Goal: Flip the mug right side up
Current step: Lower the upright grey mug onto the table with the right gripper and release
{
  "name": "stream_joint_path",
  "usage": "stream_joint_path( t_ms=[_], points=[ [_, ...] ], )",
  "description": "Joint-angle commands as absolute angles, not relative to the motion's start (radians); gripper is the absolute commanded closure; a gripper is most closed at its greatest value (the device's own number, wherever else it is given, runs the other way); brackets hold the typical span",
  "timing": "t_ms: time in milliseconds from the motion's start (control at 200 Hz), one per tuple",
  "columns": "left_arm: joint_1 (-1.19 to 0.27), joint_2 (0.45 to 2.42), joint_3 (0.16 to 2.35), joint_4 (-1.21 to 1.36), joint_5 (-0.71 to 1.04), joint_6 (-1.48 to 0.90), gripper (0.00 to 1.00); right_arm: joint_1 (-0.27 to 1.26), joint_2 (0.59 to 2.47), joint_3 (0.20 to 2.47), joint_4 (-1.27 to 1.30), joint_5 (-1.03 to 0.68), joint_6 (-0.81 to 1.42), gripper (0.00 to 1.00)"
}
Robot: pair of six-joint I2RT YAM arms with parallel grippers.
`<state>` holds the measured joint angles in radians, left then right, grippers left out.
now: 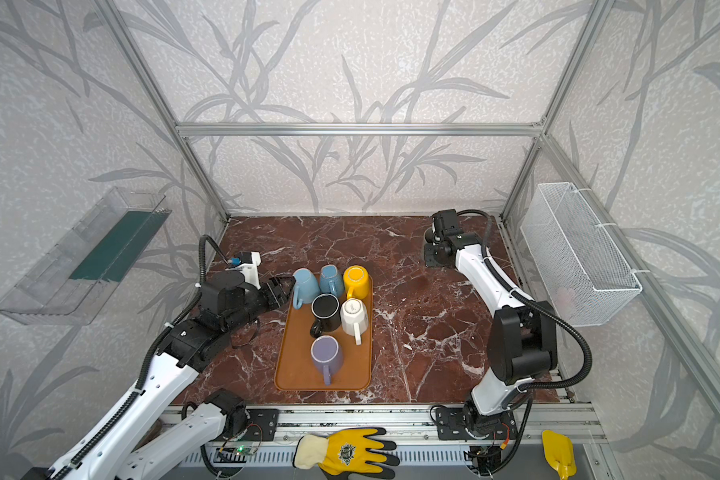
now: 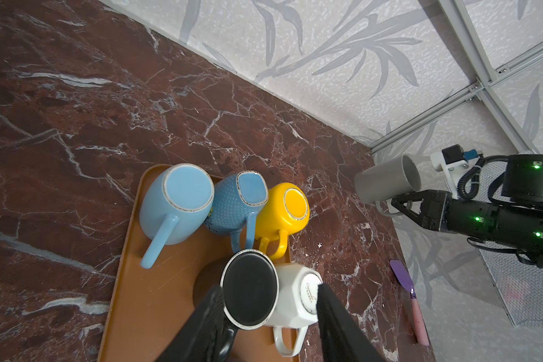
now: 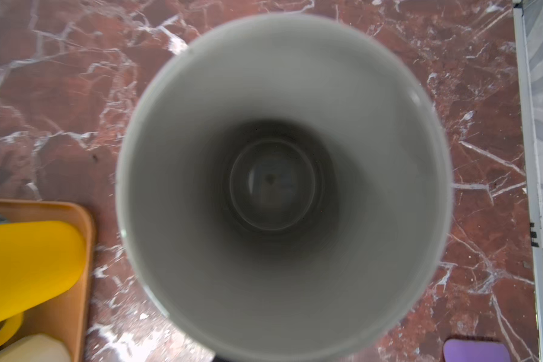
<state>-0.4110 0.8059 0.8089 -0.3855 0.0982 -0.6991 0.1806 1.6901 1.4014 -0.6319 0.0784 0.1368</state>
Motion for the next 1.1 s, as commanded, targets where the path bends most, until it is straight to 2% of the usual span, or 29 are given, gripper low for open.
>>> stream_joint_path(
  t_ms=[0,455,1095],
  points=[
    [-0.414,0.807,0.810,-0.380,0.080,-0.710,0.50,0.159,1.701,1.468,-0.543,0.078,0.105,1.00],
    [-0.414,0.846,0.856,-0.429,0.140,-0.686,0.48,0.123,1.926,1.601,-0.521,0.045,0.123,1.00],
    [-0.414,0.874,0.863,-0.453,0.169,-0.674,0.45,0.120,2.004,1.658,-0.593,0.064,0.143,0.98]
  ],
)
